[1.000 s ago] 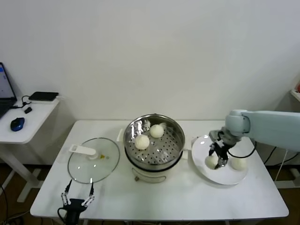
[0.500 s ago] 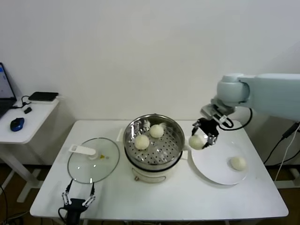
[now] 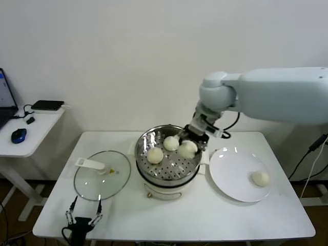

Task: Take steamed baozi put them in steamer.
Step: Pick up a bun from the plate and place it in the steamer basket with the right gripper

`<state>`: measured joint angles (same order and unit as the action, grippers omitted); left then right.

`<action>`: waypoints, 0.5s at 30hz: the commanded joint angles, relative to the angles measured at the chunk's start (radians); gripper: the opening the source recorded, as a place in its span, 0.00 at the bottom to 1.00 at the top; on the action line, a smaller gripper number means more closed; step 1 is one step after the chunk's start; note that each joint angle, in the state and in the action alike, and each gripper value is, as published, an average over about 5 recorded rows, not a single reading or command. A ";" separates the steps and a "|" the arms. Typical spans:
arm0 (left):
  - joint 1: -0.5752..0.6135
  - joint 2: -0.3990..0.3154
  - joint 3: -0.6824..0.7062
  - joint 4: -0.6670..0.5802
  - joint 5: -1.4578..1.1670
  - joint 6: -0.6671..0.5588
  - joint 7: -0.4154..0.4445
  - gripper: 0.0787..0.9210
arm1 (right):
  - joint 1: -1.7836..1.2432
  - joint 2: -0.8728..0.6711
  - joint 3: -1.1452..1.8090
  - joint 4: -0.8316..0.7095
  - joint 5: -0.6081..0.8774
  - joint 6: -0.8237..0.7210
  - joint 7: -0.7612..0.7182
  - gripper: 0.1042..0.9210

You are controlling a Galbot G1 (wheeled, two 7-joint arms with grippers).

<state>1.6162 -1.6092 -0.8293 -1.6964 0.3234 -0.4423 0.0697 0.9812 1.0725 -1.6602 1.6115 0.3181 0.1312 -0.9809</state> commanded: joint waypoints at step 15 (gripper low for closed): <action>-0.007 -0.015 -0.002 0.014 -0.002 -0.004 0.000 0.88 | -0.330 0.109 0.097 -0.071 -0.222 -0.039 0.093 0.68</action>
<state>1.6091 -1.6092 -0.8308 -1.6838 0.3213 -0.4455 0.0695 0.7609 1.1552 -1.5880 1.5604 0.1604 0.1029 -0.9134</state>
